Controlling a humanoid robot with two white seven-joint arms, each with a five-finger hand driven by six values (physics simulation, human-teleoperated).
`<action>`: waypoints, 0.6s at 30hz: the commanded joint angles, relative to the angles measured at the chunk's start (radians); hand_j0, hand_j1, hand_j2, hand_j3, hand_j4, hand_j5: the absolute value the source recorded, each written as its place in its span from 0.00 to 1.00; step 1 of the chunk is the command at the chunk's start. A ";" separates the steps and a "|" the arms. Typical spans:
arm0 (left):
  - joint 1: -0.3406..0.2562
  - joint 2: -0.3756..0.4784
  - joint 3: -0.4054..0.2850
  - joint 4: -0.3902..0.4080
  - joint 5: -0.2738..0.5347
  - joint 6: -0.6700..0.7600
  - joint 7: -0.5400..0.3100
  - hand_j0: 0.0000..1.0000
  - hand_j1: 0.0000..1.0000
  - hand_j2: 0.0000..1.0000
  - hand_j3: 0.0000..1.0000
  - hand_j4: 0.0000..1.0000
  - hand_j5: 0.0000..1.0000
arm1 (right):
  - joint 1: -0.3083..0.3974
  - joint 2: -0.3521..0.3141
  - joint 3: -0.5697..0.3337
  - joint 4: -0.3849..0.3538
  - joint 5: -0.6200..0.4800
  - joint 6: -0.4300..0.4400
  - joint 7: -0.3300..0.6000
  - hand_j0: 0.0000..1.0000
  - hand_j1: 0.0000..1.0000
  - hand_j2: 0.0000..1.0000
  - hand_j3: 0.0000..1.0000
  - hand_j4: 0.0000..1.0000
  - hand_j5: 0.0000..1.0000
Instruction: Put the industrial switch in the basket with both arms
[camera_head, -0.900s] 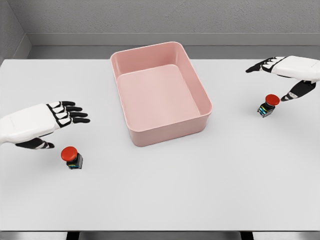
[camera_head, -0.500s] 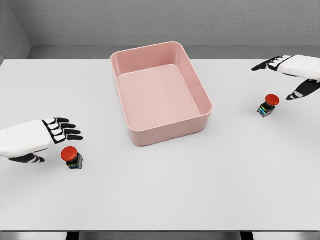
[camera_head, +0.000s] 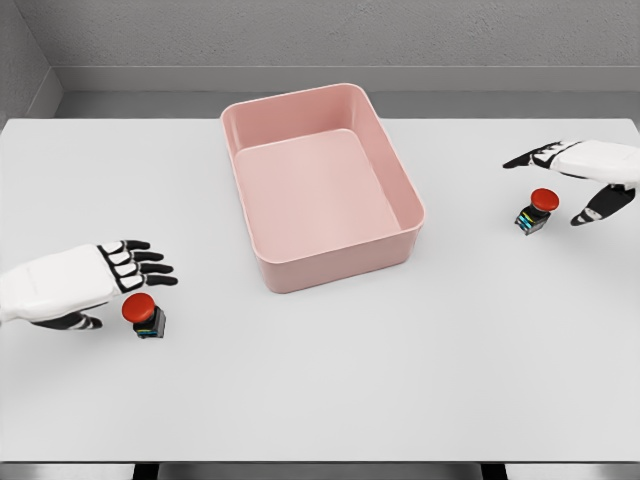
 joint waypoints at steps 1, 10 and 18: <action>0.002 -0.017 -0.005 -0.001 -0.017 0.000 0.001 1.00 1.00 1.00 1.00 1.00 1.00 | 0.000 0.000 0.000 0.001 -0.006 0.002 -0.001 1.00 1.00 1.00 1.00 1.00 1.00; 0.021 -0.058 -0.006 -0.001 -0.035 0.000 0.001 1.00 1.00 1.00 1.00 1.00 1.00 | 0.008 0.041 0.003 0.004 -0.006 0.036 0.002 1.00 1.00 1.00 1.00 1.00 1.00; 0.020 -0.073 -0.005 -0.001 -0.055 0.000 0.001 1.00 1.00 1.00 1.00 1.00 1.00 | 0.017 0.078 0.006 0.072 -0.003 0.033 0.005 1.00 1.00 1.00 1.00 1.00 1.00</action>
